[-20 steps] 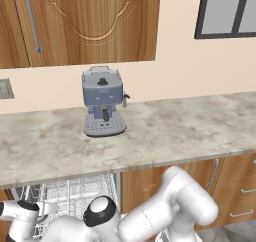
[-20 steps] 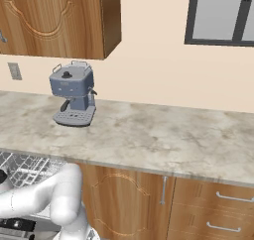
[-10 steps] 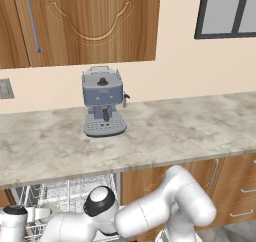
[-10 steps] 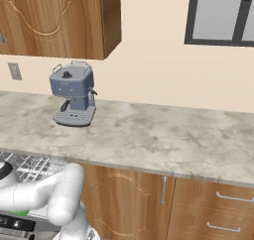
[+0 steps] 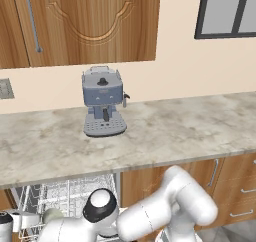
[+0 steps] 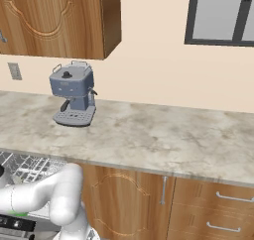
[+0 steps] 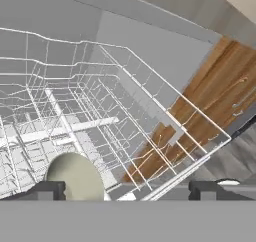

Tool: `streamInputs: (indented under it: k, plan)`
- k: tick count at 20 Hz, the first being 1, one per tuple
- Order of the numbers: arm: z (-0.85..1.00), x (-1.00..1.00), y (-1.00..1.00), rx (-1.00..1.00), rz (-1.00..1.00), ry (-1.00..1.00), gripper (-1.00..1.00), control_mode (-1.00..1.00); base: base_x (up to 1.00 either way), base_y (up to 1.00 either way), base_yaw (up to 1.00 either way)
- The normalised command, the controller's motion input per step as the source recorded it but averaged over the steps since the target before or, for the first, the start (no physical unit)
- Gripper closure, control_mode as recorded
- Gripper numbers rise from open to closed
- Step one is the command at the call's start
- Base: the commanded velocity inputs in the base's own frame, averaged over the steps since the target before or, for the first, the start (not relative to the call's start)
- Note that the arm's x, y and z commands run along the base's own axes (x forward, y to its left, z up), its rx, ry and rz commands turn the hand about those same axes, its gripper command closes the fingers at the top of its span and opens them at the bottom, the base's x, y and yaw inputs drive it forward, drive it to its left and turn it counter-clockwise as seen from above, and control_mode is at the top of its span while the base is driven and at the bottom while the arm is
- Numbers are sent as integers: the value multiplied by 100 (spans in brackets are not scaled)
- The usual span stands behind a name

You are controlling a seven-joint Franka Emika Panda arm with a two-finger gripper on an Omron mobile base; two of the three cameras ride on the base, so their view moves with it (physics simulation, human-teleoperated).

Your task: Pick up the cup and bowl from the counter, place them in the dishwasher, and close the dishwasher door.

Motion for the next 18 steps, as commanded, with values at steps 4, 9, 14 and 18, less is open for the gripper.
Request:
streamInputs:
  k: [4, 9, 14, 18]
  plan:
    - [95, -57, 1, 30, 0, -14, -100, -100, 0, 0, 0]
    - [83, -53, -1, 38, 0, -12, -100, -100, 0, 0, 0]
    - [52, -47, -16, 46, 0, -8, -100, -100, 0, 0, 0]
    - [3, -41, -38, 43, 0, -5, -100, -100, 0, 0, 0]
